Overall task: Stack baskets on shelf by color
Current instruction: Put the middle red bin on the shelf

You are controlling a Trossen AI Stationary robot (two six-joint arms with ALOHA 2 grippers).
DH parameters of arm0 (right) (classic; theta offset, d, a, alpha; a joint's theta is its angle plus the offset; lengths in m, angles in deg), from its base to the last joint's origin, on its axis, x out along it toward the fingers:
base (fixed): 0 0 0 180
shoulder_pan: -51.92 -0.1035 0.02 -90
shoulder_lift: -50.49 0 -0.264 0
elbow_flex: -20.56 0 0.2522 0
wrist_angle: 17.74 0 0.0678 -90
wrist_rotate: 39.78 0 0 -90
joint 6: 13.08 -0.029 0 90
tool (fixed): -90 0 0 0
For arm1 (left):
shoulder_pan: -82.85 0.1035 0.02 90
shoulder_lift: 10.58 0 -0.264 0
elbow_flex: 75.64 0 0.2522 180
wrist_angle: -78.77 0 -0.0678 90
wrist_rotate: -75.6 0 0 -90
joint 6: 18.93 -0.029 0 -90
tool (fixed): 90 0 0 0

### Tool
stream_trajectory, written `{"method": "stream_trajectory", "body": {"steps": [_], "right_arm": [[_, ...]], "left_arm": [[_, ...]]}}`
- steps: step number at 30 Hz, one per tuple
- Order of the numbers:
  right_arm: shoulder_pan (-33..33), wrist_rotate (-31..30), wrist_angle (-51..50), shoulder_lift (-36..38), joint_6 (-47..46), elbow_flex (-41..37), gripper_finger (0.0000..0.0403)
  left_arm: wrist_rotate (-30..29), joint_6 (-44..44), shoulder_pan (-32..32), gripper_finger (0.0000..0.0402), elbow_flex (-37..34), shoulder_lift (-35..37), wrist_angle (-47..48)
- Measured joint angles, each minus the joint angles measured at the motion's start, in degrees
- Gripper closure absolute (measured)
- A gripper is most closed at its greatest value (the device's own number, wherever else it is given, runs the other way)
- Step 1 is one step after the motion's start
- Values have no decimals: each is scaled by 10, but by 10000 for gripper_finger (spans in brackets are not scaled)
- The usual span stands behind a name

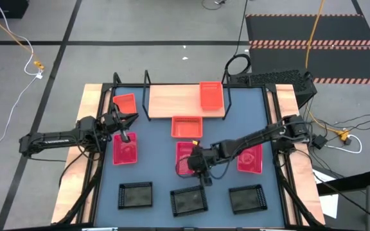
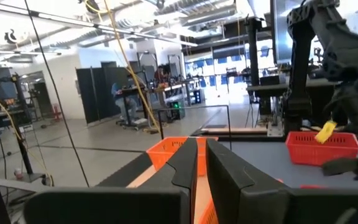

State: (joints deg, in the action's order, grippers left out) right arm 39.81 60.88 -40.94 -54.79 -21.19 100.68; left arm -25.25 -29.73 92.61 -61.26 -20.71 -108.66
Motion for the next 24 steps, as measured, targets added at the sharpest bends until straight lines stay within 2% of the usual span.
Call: {"method": "stream_trajectory", "body": {"steps": [3,6,12,16,20,24], "right_arm": [[7,-4,9,1,0,-16,251],[10,-31,9,3,-1,-19,279],[10,-3,0,29,35,0,389],[7,3,-2,76,60,22,394],[9,-3,-1,133,136,60,399],[37,-93,-27,165,286,100,400]], "left_arm": [[-1,4,0,364,0,0,1],[-1,5,0,364,0,0,1],[-1,8,0,364,0,0,-2],[-1,9,0,364,0,0,-3],[-1,9,0,364,0,0,-3],[-1,8,0,364,0,0,-12]]}}
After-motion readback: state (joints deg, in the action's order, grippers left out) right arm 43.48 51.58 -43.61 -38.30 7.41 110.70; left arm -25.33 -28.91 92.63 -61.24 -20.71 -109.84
